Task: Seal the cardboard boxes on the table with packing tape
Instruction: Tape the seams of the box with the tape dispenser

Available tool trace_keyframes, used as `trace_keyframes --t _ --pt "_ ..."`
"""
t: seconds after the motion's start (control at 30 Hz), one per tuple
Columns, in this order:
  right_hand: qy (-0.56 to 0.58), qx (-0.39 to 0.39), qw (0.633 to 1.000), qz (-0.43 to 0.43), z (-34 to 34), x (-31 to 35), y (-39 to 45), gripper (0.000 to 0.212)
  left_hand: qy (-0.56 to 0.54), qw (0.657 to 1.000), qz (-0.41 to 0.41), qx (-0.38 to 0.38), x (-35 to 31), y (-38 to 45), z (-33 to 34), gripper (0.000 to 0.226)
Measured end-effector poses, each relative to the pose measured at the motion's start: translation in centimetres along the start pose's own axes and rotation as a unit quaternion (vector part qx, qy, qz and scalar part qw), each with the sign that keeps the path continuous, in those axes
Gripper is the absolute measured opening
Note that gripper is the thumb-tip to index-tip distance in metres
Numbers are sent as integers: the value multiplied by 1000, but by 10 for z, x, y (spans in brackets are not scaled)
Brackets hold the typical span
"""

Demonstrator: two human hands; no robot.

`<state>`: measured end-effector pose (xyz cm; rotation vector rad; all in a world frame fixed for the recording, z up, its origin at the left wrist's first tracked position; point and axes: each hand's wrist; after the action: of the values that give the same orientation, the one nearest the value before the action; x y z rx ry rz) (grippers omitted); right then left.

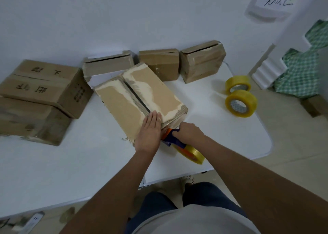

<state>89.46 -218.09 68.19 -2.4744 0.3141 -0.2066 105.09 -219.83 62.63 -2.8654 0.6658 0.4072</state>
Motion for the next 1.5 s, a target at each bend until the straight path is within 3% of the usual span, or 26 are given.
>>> trace_keyframes --t 0.17,0.27,0.4,0.6,0.7,0.8,0.9,1.07,1.13,1.2,1.27,1.33,1.43,1.5 --pt "-24 49 997 51 19 -3 13 32 4 1000 -7 18 -2 -1 -4 63" --pt "105 60 991 61 31 -21 11 38 13 1000 0 15 -1 1 -8 65" --pt "216 -15 972 88 27 -52 3 30 -12 1000 19 13 13 -6 -13 72" --pt "319 -125 927 154 34 -86 -12 39 -137 973 146 -116 23 -38 -28 61" --pt "348 -176 906 165 32 -86 -18 43 -233 951 200 -43 -4 -53 -25 40" --pt "347 -243 894 147 14 -78 -23 40 -355 931 70 55 -11 -54 -7 34" --pt "308 -275 906 93 -12 -64 -20 39 -446 890 -86 43 8 -49 10 33" --pt "274 -260 924 60 -31 -47 -4 42 -318 914 -184 170 37 -51 18 28" --pt "267 -263 925 58 -34 -45 2 43 -378 877 -208 210 41 -55 -10 26" --pt "253 -265 929 55 -40 -44 11 43 -503 800 -216 244 35 -58 -53 29" --pt "246 -265 931 47 -47 -39 22 42 -592 761 -191 186 28 -51 -90 28" --pt "253 -269 928 38 -56 -32 34 41 -634 750 -185 31 30 -35 -109 24" --pt "265 -267 926 19 -70 -21 50 42 -525 797 -243 -174 52 -12 -114 32" --pt "282 -254 925 2 -78 -13 60 45 -480 800 -306 -192 68 0 -111 47"
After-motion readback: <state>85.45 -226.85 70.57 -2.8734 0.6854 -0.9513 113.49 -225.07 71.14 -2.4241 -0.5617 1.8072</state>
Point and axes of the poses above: each hand's wrist, its own y-axis towards the middle knuckle, its own z-axis out of the palm, x = y × z, and after that the axes turned 15 degrees about -y, right-handed
